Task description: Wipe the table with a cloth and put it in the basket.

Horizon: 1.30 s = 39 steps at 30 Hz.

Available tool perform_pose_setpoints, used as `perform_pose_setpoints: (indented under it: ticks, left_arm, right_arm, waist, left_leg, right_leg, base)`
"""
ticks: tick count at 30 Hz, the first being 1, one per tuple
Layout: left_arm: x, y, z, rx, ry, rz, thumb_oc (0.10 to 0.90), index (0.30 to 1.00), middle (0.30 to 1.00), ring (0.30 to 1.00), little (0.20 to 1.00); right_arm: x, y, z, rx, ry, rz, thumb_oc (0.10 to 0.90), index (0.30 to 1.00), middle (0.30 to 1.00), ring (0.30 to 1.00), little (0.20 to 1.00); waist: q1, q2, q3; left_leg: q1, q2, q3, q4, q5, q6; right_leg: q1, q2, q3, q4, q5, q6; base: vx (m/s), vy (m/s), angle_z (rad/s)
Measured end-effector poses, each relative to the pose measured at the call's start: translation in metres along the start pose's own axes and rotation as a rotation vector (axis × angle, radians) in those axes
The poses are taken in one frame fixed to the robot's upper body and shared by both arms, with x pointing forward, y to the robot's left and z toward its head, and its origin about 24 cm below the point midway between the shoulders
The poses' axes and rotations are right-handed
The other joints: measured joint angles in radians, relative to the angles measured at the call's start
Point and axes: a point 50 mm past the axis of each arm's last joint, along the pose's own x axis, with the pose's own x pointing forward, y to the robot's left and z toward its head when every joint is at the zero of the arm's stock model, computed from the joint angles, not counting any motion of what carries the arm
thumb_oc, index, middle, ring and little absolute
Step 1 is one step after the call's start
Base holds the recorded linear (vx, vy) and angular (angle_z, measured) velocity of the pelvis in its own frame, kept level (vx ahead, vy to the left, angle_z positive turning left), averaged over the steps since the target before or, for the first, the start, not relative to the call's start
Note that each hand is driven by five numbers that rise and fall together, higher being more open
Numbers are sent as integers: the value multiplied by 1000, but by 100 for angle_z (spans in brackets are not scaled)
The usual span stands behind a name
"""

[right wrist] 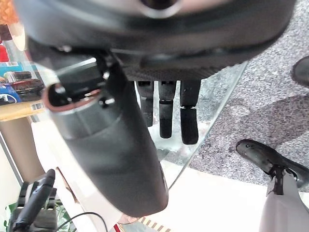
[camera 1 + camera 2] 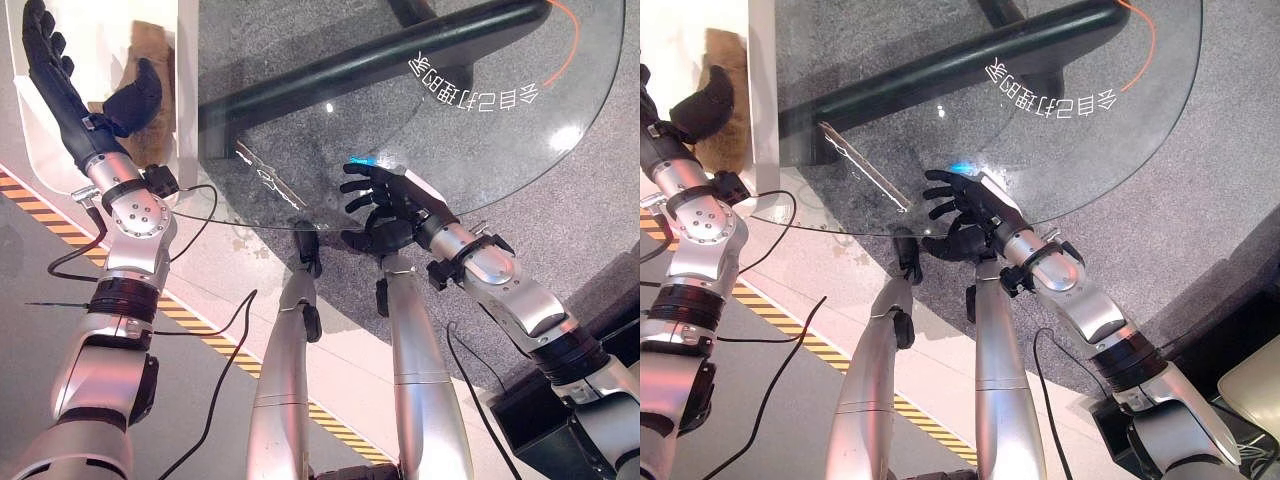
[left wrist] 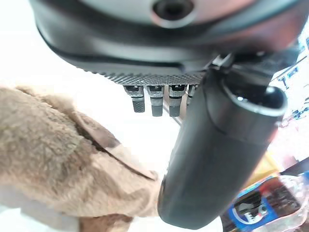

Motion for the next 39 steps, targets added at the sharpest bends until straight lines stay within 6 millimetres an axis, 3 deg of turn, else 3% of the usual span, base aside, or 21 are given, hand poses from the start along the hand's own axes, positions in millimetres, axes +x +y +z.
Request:
perform_pose_setpoints:
  ticks: [14,17,19,25,29,32,36,39]
  left_arm:
    - [-5,11,29,-147,-127,70,800,900,900,900,900]
    - [-16,11,18,-134,-95,-9,800,900,900,900,900]
    - [-28,11,8,-142,-50,-75,800,900,900,900,900]
    - [-95,16,-37,-181,184,-247,800,900,900,900,900]
    - [-130,16,-59,-143,327,-343,800,900,900,900,900]
    - [-180,24,-87,-123,549,-468,800,900,900,900,900]
    - [-218,39,-111,-116,751,-509,800,900,900,900,900]
    - [-236,49,-126,-122,861,-465,800,900,900,900,900]
  right_arm:
    - [-17,17,-42,36,157,-46,800,900,900,900,900]
    - [-24,25,-54,48,192,-71,800,900,900,900,900]
    - [-31,31,-64,57,226,-81,800,900,900,900,900]
    - [-64,41,-116,127,386,-136,800,900,900,900,900]
    - [-85,43,-137,162,460,-174,800,900,900,900,900]
    - [-94,56,-162,225,541,-194,800,900,900,900,900]
    - [-97,68,-171,284,559,-197,800,900,900,900,900]
    - [-98,70,-177,352,573,-240,800,900,900,900,900]
  waist:
    - [4,0,0]
    - [3,0,0]
    - [2,0,0]
    - [10,-1,0]
    - [28,-7,1]
    - [34,-28,0]
    - [53,-60,-7]
    - [69,-61,-11]
  left_leg:
    - [146,6,-2,-69,11,-7]
    - [185,9,-2,-78,13,-8]
    - [221,14,-4,-95,13,-9]
    - [346,30,-21,-145,13,-12]
    - [411,42,-30,-178,17,-18]
    - [527,66,-46,-229,33,-22]
    - [643,93,-54,-276,26,-37]
    - [692,110,-63,-301,31,-44]
  right_leg:
    - [129,7,0,-40,-2,0]
    - [167,11,-3,-51,-5,-1]
    - [204,16,-6,-70,-5,-1]
    - [338,37,-25,-138,-8,3]
    - [407,49,-37,-180,-6,2]
    - [530,68,-61,-241,3,-7]
    - [648,85,-72,-295,6,-10]
    - [706,98,-91,-328,9,-11]
  base:
    - [-32,-36,-1]
    - [-86,-116,-3]
    - [-90,-120,-4]
    - [-135,-176,-3]
    - [-124,-165,0]
    - [-188,-259,3]
    - [-98,-190,-6]
    - [-64,-162,3]
